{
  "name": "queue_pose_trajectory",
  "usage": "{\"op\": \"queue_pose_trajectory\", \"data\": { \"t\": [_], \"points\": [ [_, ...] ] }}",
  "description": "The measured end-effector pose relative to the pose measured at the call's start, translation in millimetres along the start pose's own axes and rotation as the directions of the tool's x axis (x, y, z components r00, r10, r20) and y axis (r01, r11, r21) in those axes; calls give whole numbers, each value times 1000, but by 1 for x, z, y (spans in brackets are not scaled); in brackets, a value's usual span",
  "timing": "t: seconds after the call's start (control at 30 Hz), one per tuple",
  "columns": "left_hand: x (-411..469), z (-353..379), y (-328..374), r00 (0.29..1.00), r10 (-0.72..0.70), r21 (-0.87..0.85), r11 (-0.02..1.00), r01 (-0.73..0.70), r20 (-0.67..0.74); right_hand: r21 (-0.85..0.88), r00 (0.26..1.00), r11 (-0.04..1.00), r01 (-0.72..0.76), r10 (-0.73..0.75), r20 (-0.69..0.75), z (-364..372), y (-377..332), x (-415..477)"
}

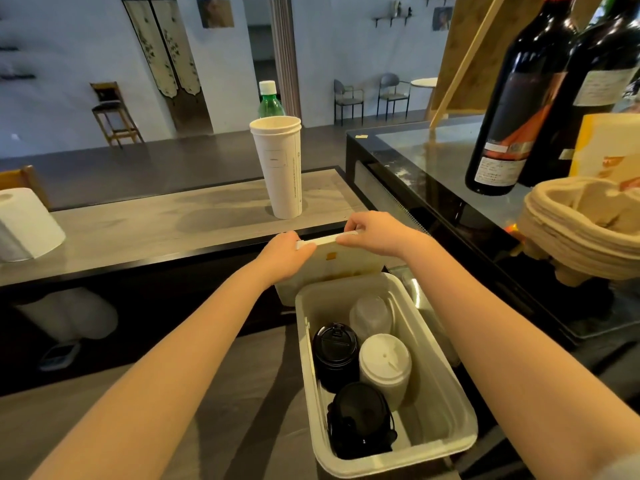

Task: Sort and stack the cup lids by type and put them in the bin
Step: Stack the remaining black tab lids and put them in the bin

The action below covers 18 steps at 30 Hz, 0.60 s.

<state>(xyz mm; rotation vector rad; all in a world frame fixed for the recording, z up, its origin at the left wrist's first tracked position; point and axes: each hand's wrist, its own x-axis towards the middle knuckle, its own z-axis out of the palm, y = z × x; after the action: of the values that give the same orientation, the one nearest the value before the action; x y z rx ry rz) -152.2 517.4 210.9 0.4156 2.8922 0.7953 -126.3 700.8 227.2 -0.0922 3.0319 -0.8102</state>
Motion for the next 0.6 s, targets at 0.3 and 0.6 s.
{"op": "queue_pose_trajectory", "data": {
  "t": [0.3,0.6],
  "points": [
    [-61,-4,5,959,240,-110,960,-258,-153,-98,965,995,3,-29,-259,8,-13,-66],
    [-132,31,-16,869,464,-74,874,-481,-169,-4,923,1000,20,-20,-384,53,-7,-167]
  ]
}}
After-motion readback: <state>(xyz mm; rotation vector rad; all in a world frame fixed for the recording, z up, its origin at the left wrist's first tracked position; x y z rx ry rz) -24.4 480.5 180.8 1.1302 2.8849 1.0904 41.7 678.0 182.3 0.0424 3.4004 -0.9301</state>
